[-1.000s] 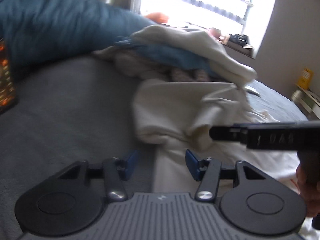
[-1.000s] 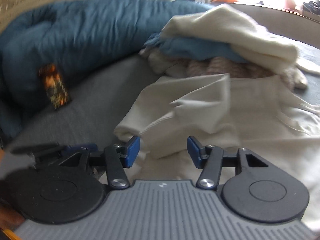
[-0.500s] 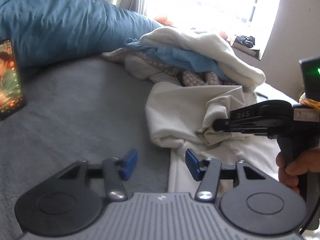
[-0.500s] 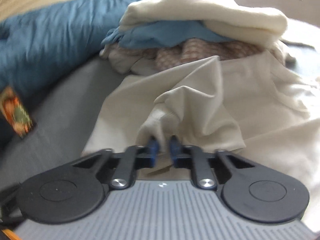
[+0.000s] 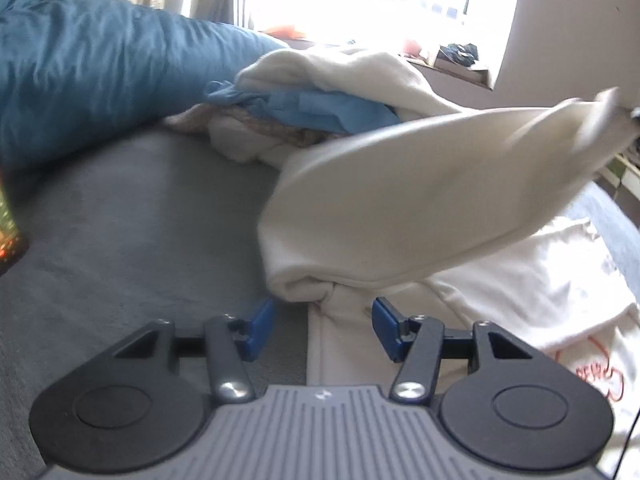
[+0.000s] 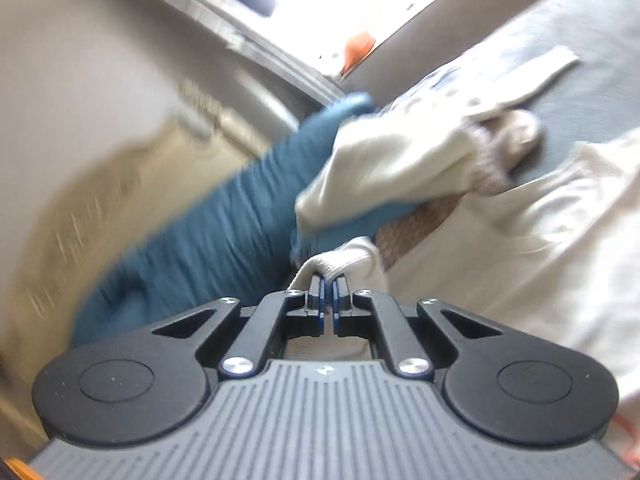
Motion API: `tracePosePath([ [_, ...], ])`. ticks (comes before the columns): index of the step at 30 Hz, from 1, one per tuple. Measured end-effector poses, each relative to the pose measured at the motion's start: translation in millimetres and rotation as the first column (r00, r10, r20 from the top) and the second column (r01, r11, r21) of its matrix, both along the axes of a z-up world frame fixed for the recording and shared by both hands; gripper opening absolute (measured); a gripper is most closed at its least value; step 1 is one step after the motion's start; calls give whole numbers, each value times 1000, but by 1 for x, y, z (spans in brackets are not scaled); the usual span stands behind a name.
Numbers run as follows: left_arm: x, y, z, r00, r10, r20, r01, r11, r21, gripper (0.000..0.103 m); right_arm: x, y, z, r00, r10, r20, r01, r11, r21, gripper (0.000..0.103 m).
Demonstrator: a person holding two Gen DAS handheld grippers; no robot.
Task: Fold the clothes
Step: 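Fold the held sweatshirt side over the body with the right gripper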
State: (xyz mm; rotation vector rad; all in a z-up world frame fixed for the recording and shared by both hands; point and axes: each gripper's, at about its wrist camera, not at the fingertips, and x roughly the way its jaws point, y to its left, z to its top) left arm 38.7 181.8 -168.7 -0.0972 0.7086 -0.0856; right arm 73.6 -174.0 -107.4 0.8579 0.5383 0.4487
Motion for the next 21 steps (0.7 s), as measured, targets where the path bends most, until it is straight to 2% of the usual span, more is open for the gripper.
tracePosePath([
  [3,2,-6,-2,1000,-17,-17,18,1000,13,56,-15,-50,-19,995,-93,-48,97,991,89,2],
  [5,3,-9,-3,999,-27,-20,28,999,24,56,-18,-76,-48,982,-143,-125,159,979,131,4],
  [7,4,-12,-5,999,-36,-23,37,999,33,56,-16,-94,-86,958,-166,-234,202,970,139,6],
  [9,4,-14,-6,999,-44,-25,45,998,45,56,-21,-107,-117,919,-205,-337,267,952,149,7],
  [10,5,-15,-7,999,-48,-26,49,997,52,56,-25,-111,-127,905,-220,-364,295,941,165,7],
  [12,7,-15,-7,998,-55,-29,57,996,63,56,-35,-114,-140,898,-232,-375,330,918,221,12],
  [13,9,-15,-7,998,-60,-30,62,996,67,56,-38,-114,-142,896,-238,-376,338,913,230,15],
  [15,12,-13,-3,998,-65,-15,66,995,75,56,-40,-113,-137,896,-248,-368,337,920,202,32],
  [18,15,-9,1,998,-59,8,58,995,77,56,-41,-113,-123,901,-259,-347,326,933,150,45],
  [21,19,-6,1,999,-45,2,45,996,76,56,-40,-109,-110,909,-267,-319,311,946,94,46],
])
